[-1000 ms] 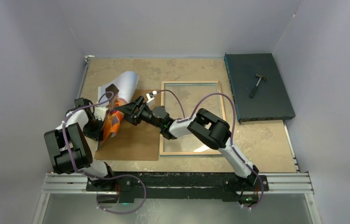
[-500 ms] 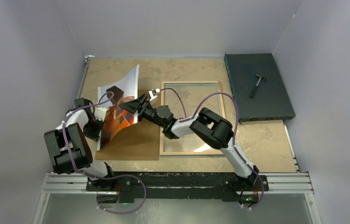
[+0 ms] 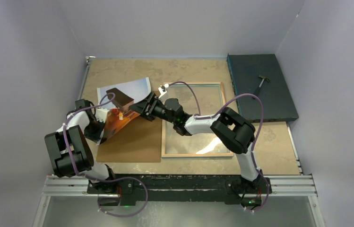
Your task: Put the photo into the frame
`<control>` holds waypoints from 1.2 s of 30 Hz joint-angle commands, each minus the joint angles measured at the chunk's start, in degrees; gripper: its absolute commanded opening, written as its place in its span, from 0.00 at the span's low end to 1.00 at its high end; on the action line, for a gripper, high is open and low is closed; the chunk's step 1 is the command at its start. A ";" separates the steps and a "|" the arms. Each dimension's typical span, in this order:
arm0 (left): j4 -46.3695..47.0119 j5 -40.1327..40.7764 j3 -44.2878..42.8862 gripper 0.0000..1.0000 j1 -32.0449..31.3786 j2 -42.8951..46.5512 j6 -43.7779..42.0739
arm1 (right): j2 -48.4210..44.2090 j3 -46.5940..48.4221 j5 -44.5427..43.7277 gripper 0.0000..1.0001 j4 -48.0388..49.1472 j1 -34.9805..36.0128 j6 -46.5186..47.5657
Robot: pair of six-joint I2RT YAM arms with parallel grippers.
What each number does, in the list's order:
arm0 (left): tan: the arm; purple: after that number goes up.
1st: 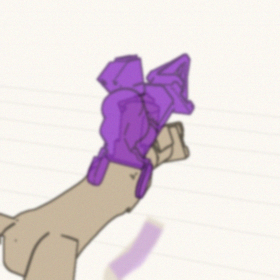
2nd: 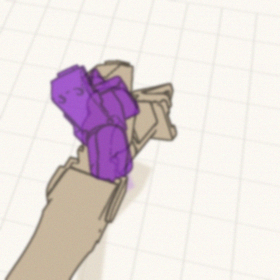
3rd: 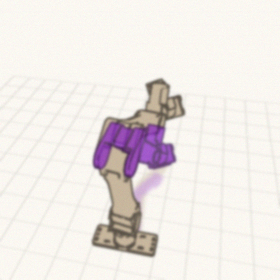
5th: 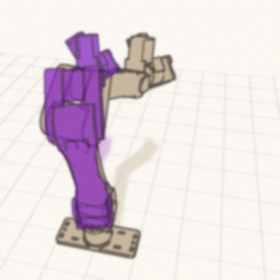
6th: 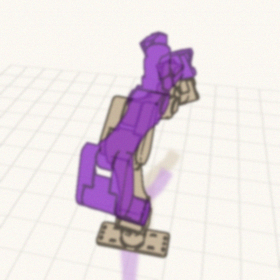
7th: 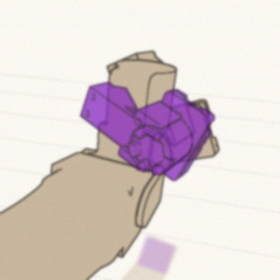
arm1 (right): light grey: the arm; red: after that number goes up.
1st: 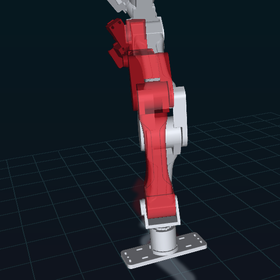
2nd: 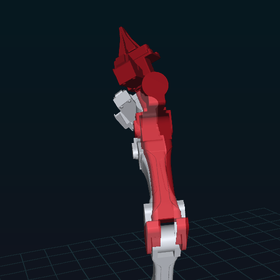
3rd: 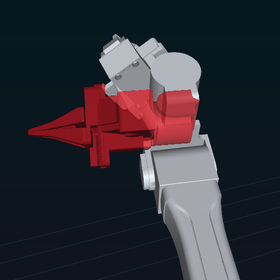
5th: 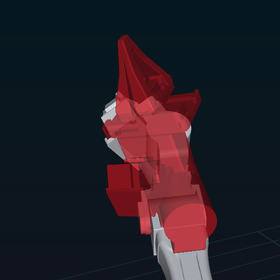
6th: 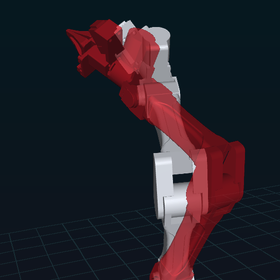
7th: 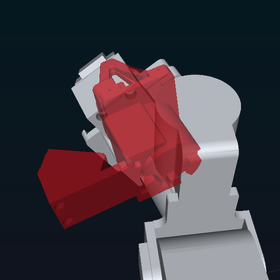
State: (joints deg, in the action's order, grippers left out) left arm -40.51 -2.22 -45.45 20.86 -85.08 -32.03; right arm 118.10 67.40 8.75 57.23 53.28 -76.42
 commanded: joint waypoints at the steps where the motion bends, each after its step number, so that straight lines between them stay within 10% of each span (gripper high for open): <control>1: -0.10 -0.39 -1.42 0.00 -0.47 1.93 0.44 | -2.33 1.65 0.61 0.76 -12.19 -0.25 7.79; 9: 0.08 -0.45 -1.70 0.00 -0.47 2.35 0.58 | -3.80 -0.04 1.21 0.64 -19.57 -0.66 10.47; 16: -3.20 -0.60 -8.35 0.01 -0.43 3.23 0.97 | -6.80 -1.62 -0.61 0.05 -23.65 -0.98 12.99; 24: -15.36 -14.14 -28.28 0.53 -0.87 5.55 1.92 | -12.45 1.21 -3.41 0.00 -29.78 -2.30 13.38; 36: -16.42 -22.00 -30.84 0.77 -22.90 23.70 -0.48 | -21.07 14.63 -9.75 0.00 -45.85 -6.81 3.17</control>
State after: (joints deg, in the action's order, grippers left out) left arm -54.00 -18.39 -74.04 -0.30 -64.31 -30.81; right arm 101.32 78.63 2.37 16.12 47.42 -68.82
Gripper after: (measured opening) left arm 0.745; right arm 0.005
